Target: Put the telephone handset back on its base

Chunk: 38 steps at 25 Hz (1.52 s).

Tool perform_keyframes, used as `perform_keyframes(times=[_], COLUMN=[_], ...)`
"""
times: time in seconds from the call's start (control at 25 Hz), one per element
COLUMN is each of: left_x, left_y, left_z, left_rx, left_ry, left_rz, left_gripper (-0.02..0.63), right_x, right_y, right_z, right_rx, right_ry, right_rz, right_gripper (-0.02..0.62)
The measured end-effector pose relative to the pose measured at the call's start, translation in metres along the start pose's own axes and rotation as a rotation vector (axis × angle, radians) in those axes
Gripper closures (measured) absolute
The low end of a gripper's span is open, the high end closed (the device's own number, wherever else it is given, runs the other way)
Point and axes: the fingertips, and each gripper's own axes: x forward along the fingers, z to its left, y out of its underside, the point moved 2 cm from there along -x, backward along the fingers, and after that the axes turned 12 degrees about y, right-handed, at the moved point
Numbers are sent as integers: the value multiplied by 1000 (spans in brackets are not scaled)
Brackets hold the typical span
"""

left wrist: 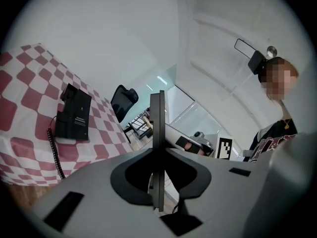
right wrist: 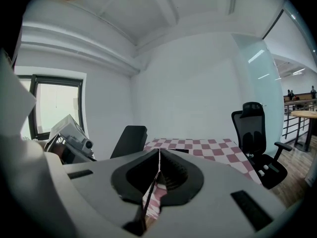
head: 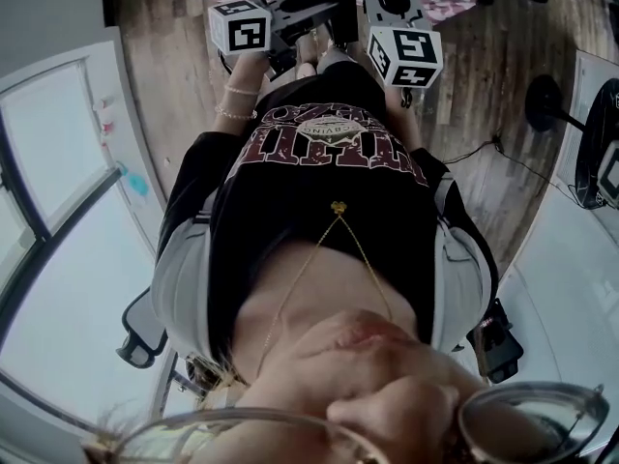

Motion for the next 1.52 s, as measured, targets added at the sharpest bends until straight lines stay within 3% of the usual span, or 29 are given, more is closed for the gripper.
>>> perform_keyframes(times=[0.8,1.52], left_x=[11,-5], left_y=[-51,-79], left_z=[49,86], left_rx=[-13,-37], left_ry=[-110,-153], left_rz=[-79,-55], left_gripper=[531,531], right_x=[68,97], right_y=[-19,-14], right_z=[-27,-41], right_rx=[-62,-22], right_ry=[-167,-128], right_rz=[27,58], right_gripper=[572,572])
